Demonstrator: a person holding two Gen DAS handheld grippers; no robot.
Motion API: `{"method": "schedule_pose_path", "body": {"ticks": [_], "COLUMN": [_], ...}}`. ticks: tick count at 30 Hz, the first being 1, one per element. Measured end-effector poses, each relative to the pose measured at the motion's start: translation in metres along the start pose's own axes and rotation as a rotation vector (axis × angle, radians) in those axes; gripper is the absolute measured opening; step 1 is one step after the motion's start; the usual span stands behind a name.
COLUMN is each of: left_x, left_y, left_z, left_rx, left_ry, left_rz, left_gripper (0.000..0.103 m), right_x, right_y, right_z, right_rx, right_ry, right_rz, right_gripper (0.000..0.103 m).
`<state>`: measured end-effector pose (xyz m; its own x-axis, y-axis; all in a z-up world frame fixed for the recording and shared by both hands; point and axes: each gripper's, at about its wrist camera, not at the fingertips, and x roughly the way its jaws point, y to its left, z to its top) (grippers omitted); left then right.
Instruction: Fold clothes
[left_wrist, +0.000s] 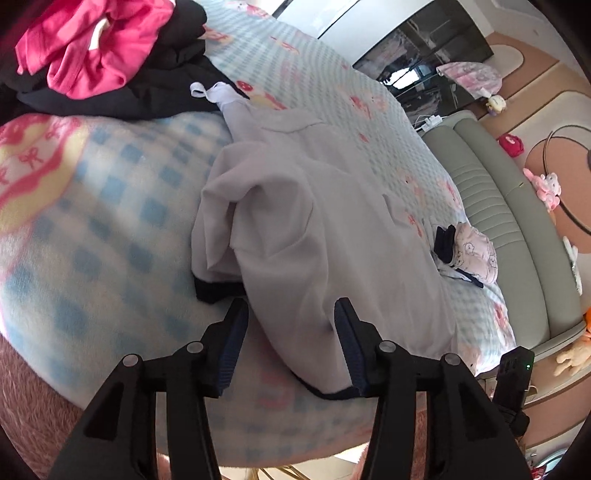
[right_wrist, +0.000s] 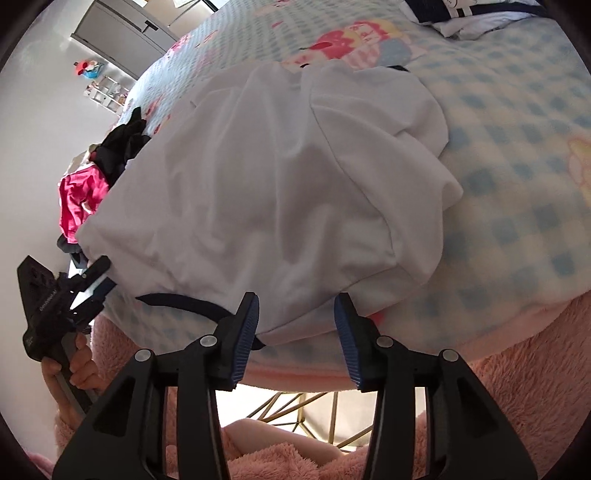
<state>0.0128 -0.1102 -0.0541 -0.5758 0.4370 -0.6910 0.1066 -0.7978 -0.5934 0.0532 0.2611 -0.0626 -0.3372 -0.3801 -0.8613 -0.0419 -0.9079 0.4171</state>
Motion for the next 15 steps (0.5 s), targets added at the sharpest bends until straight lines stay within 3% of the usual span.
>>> {"method": "schedule_pose_path", "body": {"ticks": [2,3,4,5,8,12,14,15], "left_x": [0.002,-0.009,-0.021,-0.031,-0.046,-0.026,-0.013,-0.004], "left_y": [-0.004,-0.007,-0.009,-0.017,-0.037,-0.017,-0.002,0.004], "left_z": [0.007,0.009,0.011,0.012,0.012,0.002,-0.009,-0.013], "left_rx": [-0.006,-0.04,-0.075,-0.055,0.072,0.025,-0.015,-0.028], "left_ry": [-0.008,-0.046,-0.086,-0.115,-0.15,-0.032,0.028,0.077], "left_rz": [-0.022,-0.106,-0.195,-0.218,-0.089,0.004,0.032,0.063], "left_gripper": [0.008,0.003,0.003,0.003,0.003,0.004,0.007,0.014], "right_x": [-0.001,-0.002,-0.004,-0.007,-0.012,0.005,0.011,0.013], "right_y": [0.001,0.002,0.003,0.003,0.001,-0.006,-0.003,-0.002], "right_z": [0.003,0.004,0.004,0.005,0.004,0.001,-0.001,-0.001], "right_rx": [-0.005,-0.003,-0.003,-0.005,-0.007,0.021,0.01,0.001], "right_ry": [-0.015,-0.021,-0.027,-0.035,-0.047,0.021,0.036,0.04], "right_rz": [-0.008,-0.011,-0.012,-0.011,-0.007,-0.013,-0.027,-0.039], "right_gripper": [0.055,0.055,0.055,0.055,0.058,0.058,0.058,0.058]}}
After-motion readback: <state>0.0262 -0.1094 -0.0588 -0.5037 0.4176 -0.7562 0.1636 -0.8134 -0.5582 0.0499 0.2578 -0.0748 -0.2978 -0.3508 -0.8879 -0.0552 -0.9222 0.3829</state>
